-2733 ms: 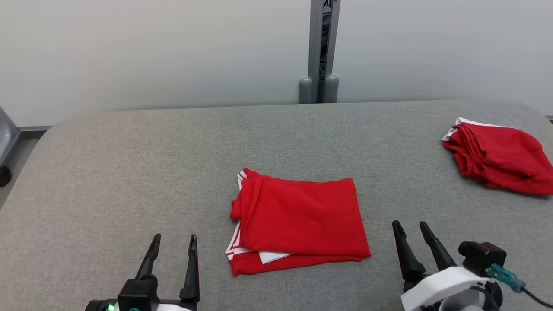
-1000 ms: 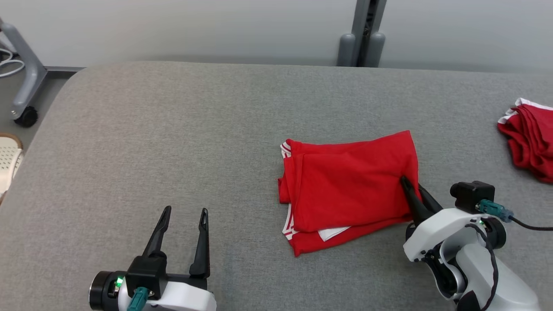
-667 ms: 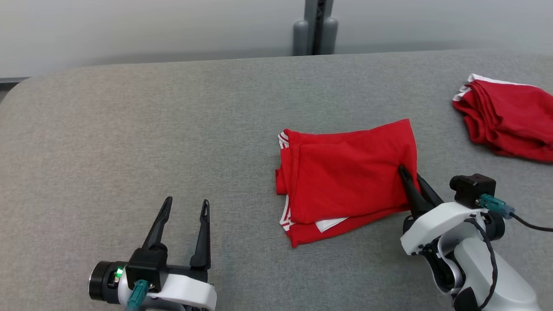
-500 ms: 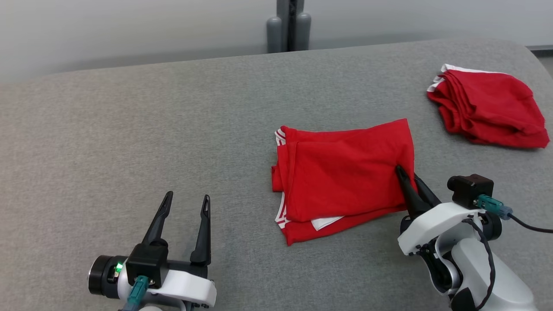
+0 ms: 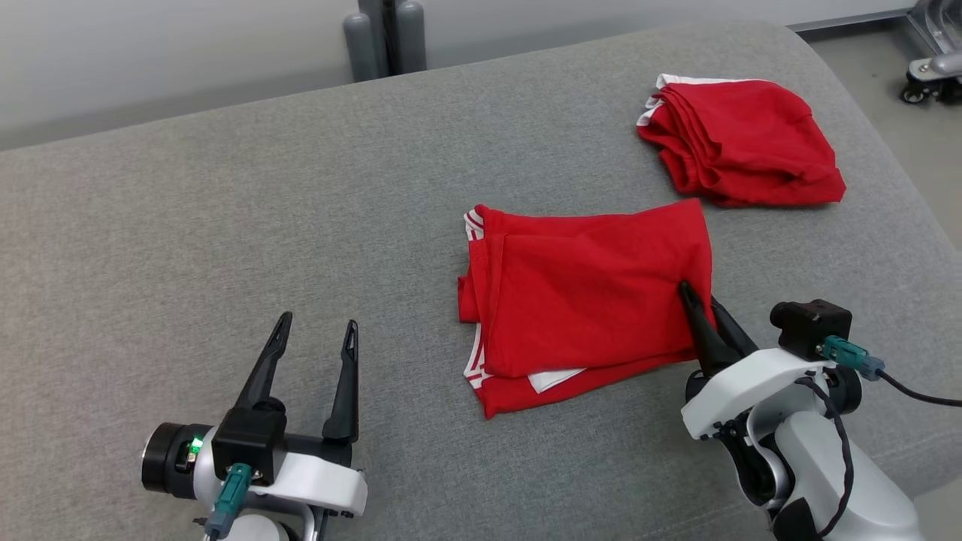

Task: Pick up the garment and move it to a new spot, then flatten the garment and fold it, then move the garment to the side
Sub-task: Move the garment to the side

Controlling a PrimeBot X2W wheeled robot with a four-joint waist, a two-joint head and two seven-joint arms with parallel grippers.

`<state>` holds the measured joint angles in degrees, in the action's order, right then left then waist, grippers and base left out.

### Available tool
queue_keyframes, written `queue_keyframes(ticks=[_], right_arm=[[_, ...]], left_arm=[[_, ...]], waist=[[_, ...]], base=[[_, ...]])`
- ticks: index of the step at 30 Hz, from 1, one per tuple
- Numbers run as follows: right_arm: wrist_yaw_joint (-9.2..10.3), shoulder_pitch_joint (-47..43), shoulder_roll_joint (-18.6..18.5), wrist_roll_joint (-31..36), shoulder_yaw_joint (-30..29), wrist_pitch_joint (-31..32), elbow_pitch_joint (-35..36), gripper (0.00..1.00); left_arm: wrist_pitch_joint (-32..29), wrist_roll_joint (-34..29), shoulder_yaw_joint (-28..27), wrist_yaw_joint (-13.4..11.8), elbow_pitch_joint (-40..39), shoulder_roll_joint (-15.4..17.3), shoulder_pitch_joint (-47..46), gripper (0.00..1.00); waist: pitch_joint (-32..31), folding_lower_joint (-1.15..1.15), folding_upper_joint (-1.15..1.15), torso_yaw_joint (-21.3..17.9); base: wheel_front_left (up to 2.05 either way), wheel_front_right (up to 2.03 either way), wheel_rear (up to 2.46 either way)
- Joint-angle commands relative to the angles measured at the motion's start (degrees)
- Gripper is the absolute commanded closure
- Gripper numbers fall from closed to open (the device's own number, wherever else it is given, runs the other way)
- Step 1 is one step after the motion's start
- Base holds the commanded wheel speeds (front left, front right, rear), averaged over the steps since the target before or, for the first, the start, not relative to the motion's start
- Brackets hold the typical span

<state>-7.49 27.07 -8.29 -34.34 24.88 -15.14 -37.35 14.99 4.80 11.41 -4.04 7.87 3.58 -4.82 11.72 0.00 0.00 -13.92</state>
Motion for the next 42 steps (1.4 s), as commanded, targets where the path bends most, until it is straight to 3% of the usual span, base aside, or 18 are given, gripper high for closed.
queue_keyframes(ticks=[1,12,27,42], right_arm=[[-0.02,0.3,-0.1,0.3,-0.1,0.0,0.3,1.0],[-0.02,5.4,-1.4,1.9,0.7,0.0,-0.1,1.0],[-0.02,20.1,-8.6,2.7,-0.7,0.0,-1.5,1.0],[-0.02,28.6,-14.3,2.3,-5.4,0.0,-2.1,1.0]], left_arm=[[0.2,-0.6,-0.3,0.3,-0.1,0.5,-0.9,0.0],[0.2,-1.3,0.3,1.0,-0.6,0.7,-3.3,0.0],[0.2,-3.4,1.9,1.8,-1.9,1.9,-10.0,0.0],[-1.2,-4.7,3.0,1.5,-3.4,3.9,-12.2,0.0]], waist=[[0.5,0.0,0.0,-1.1],[3.7,0.0,0.0,-0.9],[11.8,0.0,0.0,4.1],[16.3,0.0,0.0,3.2]], base=[[0.0,0.0,0.0],[0.0,0.0,0.0],[0.0,0.0,0.0],[0.0,0.0,0.0]])
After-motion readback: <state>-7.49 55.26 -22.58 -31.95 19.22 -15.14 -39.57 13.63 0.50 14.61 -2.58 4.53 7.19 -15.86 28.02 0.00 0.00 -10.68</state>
